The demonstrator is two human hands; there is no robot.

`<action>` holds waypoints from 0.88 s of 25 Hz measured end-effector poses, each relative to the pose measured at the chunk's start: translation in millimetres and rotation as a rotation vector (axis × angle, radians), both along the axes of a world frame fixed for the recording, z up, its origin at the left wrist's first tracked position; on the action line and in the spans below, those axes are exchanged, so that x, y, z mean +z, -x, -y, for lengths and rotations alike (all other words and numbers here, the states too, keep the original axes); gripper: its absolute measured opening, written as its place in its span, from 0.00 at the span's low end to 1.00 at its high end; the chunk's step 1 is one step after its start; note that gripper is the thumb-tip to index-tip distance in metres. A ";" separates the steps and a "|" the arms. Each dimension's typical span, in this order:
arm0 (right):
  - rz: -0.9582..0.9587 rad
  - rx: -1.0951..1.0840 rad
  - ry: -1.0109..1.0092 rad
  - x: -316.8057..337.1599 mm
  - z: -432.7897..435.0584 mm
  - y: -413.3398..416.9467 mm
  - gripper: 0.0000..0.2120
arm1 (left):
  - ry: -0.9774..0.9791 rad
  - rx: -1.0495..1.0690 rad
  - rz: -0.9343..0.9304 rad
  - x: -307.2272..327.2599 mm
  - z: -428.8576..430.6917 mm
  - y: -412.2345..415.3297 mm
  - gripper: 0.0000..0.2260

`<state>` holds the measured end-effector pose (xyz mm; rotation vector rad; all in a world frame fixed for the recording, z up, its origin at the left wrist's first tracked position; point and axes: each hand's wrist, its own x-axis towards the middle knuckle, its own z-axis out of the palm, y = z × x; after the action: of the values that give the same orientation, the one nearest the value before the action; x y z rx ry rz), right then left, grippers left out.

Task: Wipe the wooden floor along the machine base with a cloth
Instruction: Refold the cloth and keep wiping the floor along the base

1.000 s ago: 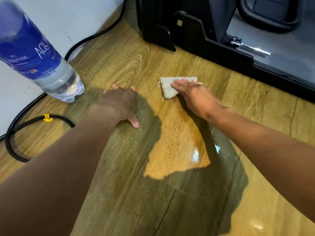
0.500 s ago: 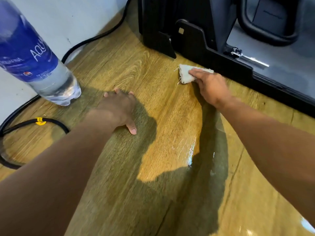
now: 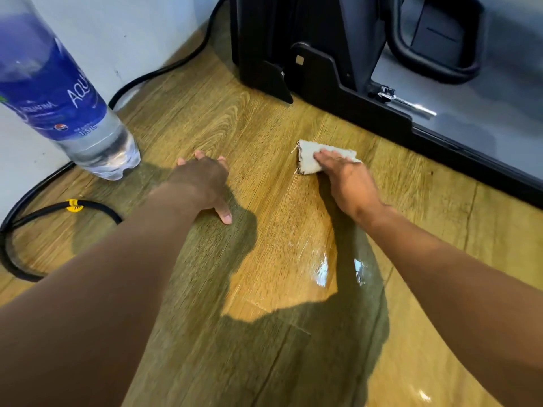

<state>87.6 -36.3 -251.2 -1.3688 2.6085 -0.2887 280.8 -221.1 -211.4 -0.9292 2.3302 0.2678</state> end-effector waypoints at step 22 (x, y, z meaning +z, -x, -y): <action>0.101 0.546 -0.121 26.8 -95.5 -69.4 0.26 | -0.011 -0.033 -0.138 3.6 -21.3 -12.2 0.43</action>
<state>157.0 59.2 -224.5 -1.8839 2.0282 -0.1112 293.0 -199.8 -207.8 -0.8911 2.4645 0.3406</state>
